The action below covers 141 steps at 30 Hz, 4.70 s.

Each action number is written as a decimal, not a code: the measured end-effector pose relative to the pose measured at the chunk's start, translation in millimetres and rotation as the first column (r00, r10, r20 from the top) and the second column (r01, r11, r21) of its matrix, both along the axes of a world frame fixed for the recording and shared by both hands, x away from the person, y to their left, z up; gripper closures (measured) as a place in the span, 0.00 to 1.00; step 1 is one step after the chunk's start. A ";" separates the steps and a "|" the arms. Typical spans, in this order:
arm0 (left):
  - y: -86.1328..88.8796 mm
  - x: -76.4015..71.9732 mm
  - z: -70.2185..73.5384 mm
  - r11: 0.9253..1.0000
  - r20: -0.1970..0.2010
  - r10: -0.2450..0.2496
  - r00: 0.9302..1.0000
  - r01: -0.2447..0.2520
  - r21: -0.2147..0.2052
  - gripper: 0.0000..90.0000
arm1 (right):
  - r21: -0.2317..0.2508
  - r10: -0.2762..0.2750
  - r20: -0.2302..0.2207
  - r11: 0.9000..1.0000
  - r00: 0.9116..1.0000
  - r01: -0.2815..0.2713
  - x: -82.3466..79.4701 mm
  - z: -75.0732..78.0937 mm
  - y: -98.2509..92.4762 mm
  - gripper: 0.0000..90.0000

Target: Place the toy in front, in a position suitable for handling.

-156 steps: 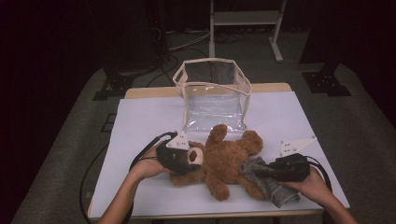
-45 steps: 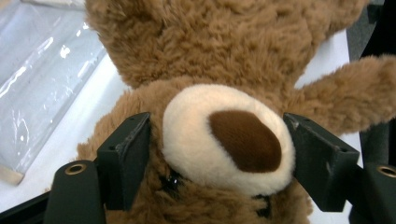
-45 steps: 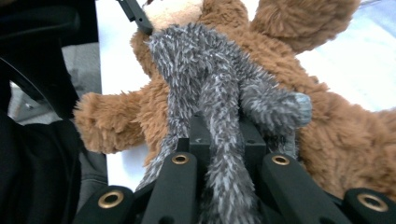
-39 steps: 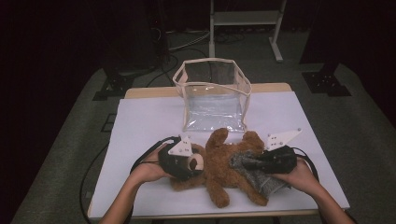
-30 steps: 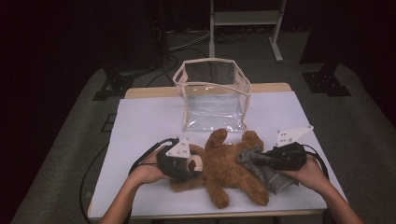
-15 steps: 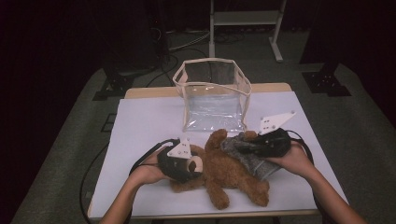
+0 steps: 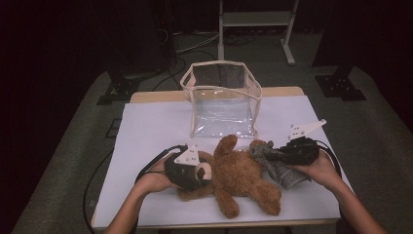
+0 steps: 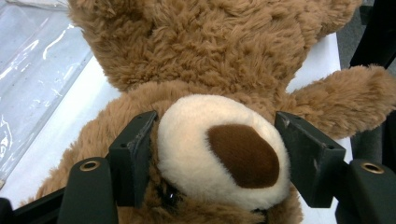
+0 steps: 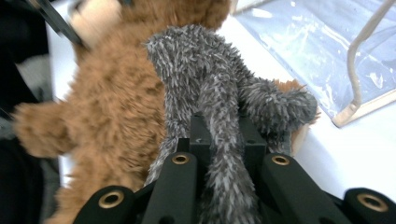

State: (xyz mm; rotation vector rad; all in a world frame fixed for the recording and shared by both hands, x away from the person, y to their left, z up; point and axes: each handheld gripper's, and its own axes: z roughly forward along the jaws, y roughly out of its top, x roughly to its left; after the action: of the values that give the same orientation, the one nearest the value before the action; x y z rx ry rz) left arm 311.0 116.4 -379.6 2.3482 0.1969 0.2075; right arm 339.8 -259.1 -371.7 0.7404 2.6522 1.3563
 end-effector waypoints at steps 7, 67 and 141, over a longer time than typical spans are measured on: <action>-2.5 -0.6 1.1 1.000 0.000 0.001 1.000 -0.001 0.016 0.35 | -0.017 0.068 0.089 0.998 0.994 -0.067 -3.7 32.3 26.4 0.89; 1.0 14.0 -1.2 0.999 -0.026 0.036 0.999 -0.036 -0.023 0.35 | 0.009 0.048 -0.027 0.999 0.998 -0.048 4.2 -10.1 19.4 0.89; 10.1 16.4 7.3 0.996 0.000 0.085 0.996 -0.085 -0.002 0.42 | -0.062 0.261 0.023 0.964 0.965 -0.259 -14.4 27.6 102.9 0.89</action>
State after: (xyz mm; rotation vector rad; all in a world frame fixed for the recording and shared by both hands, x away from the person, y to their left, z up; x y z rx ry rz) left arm 327.4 126.5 -372.3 2.3395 0.2969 0.2492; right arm 325.4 -156.2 -344.1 0.3699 2.8292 1.3226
